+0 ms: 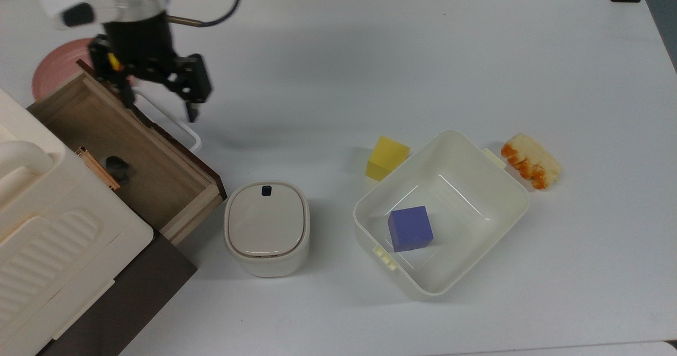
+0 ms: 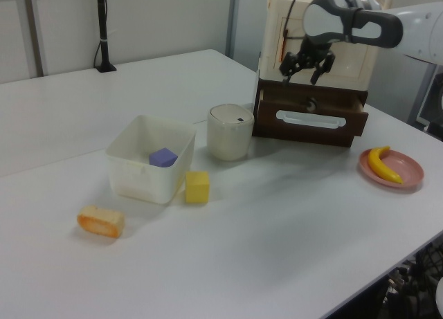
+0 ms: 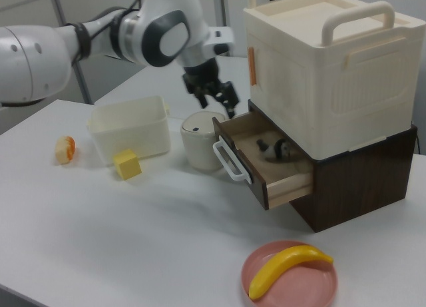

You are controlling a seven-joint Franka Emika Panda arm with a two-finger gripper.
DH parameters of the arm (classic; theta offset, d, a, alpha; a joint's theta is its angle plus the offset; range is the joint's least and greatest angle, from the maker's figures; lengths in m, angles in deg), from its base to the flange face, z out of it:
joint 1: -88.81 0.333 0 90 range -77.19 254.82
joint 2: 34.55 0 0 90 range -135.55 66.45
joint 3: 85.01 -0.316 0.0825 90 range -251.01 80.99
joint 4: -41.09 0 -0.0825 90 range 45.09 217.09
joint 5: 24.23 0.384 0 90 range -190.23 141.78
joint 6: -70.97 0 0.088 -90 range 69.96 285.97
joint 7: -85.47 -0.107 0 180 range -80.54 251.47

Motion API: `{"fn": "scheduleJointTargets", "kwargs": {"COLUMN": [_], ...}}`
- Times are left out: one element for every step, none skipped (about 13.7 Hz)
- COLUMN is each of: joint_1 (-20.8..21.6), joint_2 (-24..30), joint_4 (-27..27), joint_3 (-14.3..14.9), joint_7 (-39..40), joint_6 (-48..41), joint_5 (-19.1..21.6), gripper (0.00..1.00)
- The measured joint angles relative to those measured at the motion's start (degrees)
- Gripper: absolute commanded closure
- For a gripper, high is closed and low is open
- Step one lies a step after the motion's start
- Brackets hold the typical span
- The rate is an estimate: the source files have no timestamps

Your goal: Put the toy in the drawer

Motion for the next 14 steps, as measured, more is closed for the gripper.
{"fn": "scheduleJointTargets", "kwargs": {"joint_1": [1.32,3.19,4.72,6.22,7.20,8.21,9.51,10.17,10.69,11.13,11.41,11.57,11.67,11.68], "joint_2": [0.21,0.85,1.94,3.45,4.43,5.45,6.77,7.45,8.01,8.50,9.00,9.43,9.81,9.92], "joint_4": [0.01,-0.01,-0.03,0.02,0.04,0.13,0.38,0.65,0.92,1.15,1.45,1.73,2.03,2.14], "joint_3": [-0.05,-0.11,-0.15,-0.19,-0.20,-0.22,-0.24,-0.23,-0.22,-0.21,-0.21,-0.17,-0.15,-0.15], "joint_7": [-0.87,-1.63,-1.92,-2.04,-2.51,-3.47,-5.62,-6.92,-7.60,-7.89,-8.01,-8.04,-8.04,-7.93], "joint_6": [-2.01,-5.59,-9.54,-14.30,-17.03,-19.34,-21.14,-21.59,-22.10,-22.60,-22.96,-23.12,-23.15,-23.15], "joint_5": [0.00,-0.01,-0.01,-0.01,-0.01,-0.01,0.00,0.00,-0.01,-0.01,0.00,0.00,0.00,0.00], "gripper": [0.00,0.00,0.00,0.00,0.00,0.00,0.00,0.00,0.00,0.00,0.00,0.00,0.00,0.00]}}
